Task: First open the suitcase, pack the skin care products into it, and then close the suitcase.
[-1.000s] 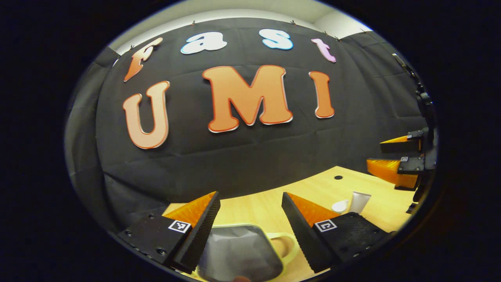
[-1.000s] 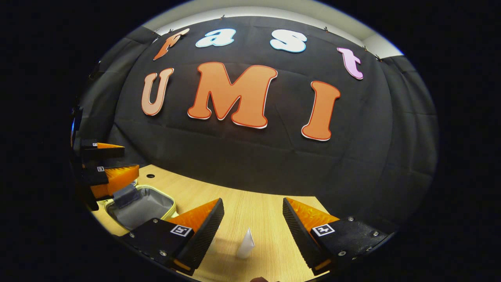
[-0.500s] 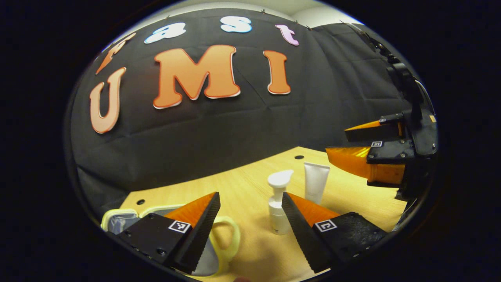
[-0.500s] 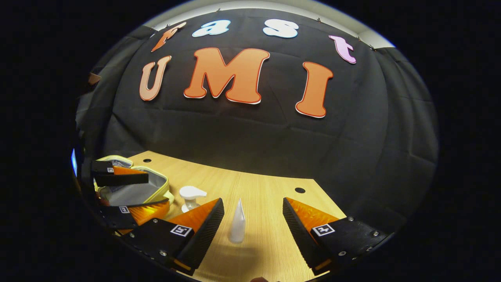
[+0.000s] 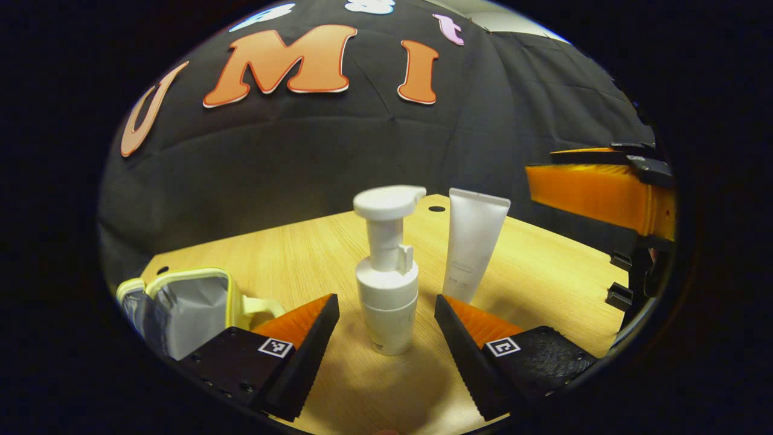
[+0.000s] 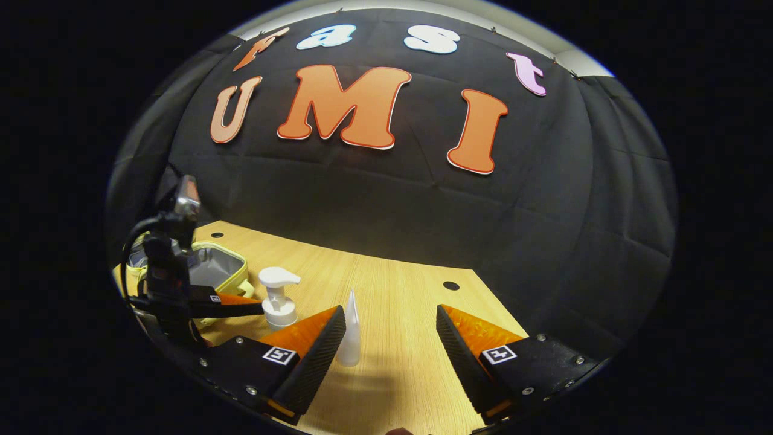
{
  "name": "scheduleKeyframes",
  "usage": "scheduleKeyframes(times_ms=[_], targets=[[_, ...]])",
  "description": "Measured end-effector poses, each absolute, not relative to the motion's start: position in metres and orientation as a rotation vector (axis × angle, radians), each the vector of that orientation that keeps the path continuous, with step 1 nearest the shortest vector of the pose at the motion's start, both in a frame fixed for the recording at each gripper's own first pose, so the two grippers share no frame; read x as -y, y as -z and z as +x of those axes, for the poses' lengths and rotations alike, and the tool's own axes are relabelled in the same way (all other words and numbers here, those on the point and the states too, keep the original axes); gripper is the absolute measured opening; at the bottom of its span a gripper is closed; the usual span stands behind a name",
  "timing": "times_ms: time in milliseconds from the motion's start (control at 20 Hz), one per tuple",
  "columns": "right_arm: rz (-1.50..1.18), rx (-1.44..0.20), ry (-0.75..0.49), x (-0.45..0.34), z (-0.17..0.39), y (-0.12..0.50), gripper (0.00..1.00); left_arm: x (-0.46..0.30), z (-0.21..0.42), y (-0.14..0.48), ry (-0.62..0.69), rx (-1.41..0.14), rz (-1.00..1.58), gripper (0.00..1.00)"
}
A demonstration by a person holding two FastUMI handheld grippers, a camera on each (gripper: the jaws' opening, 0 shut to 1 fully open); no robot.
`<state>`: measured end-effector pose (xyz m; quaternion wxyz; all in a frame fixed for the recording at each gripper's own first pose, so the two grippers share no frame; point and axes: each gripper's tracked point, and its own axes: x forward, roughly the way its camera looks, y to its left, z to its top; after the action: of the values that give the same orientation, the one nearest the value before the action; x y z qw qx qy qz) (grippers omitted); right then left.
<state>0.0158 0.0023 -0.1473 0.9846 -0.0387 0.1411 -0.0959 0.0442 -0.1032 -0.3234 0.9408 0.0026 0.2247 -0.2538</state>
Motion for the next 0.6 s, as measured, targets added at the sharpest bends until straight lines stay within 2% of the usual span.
scheduleKeyframes(times_ms=[200, 250, 300, 350, 400, 600], targets=[[-0.071, -0.308, 0.195, 0.001, 0.016, 0.159, 0.96, 0.112, 0.052, 0.349, 0.517, -0.514, -0.027, 0.94], [-0.069, -0.315, 0.192, 0.000, 0.017, 0.163, 0.96, 0.112, 0.053, 0.352, 0.514, -0.519, -0.034, 0.83], [-0.066, -0.322, 0.183, -0.003, 0.018, 0.166, 0.96, 0.112, 0.056, 0.349, 0.516, -0.508, -0.045, 0.78], [-0.066, -0.328, 0.176, -0.006, 0.019, 0.169, 0.96, 0.113, 0.056, 0.348, 0.518, -0.501, -0.047, 0.67], [-0.064, -0.333, 0.168, -0.008, 0.018, 0.172, 0.96, 0.112, 0.055, 0.350, 0.518, -0.512, -0.039, 0.62], [-0.050, -0.353, 0.138, -0.015, 0.024, 0.190, 0.96, 0.104, 0.058, 0.324, 0.509, -0.486, -0.046, 0.61]])
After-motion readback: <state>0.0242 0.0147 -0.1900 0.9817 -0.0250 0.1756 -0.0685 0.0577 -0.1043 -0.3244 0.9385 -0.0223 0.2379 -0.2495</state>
